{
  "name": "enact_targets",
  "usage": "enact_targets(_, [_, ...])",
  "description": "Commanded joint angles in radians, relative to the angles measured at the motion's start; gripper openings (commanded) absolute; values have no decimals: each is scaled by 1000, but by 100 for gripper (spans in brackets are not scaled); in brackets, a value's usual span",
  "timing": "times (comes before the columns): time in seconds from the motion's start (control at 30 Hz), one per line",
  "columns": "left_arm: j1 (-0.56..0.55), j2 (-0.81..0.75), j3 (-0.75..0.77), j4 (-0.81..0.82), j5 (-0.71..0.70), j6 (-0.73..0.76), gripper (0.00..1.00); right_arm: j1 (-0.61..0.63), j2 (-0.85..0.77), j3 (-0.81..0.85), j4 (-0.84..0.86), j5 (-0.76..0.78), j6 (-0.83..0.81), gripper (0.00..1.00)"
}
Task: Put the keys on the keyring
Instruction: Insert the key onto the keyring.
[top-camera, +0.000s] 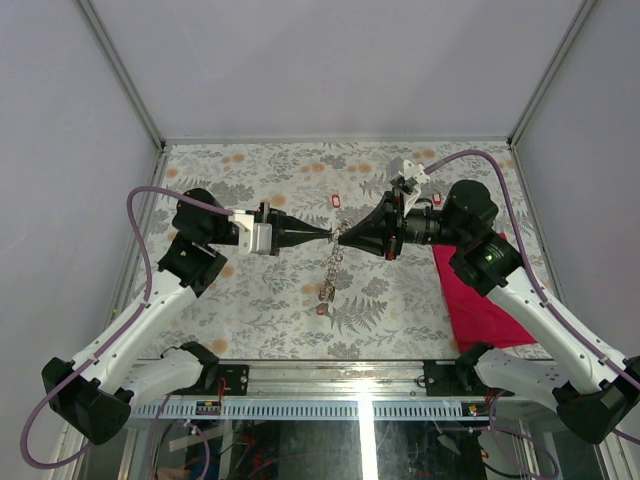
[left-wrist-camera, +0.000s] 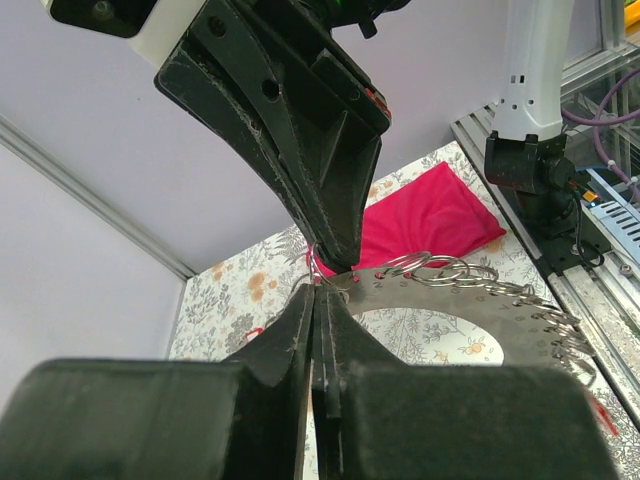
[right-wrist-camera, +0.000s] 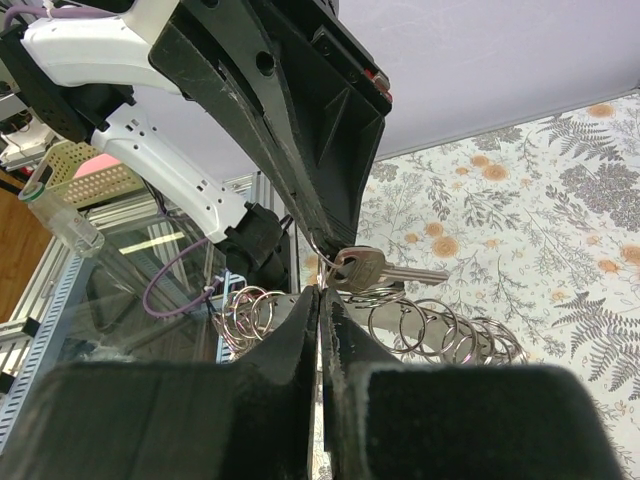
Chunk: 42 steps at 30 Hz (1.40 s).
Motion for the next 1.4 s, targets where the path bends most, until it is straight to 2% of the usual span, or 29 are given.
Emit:
enact_targets(0.0, [-1, -8, 21, 36, 36, 10, 0, 6, -40, 9, 74, 20, -10, 0])
enact_targets(0.6, [-1, 11, 45, -16, 88, 27, 0, 6, -50, -6, 133, 0, 14, 0])
enact_targets(1.37, [-2, 26, 69, -104, 144, 90, 0, 6, -71, -24, 173, 47, 17, 0])
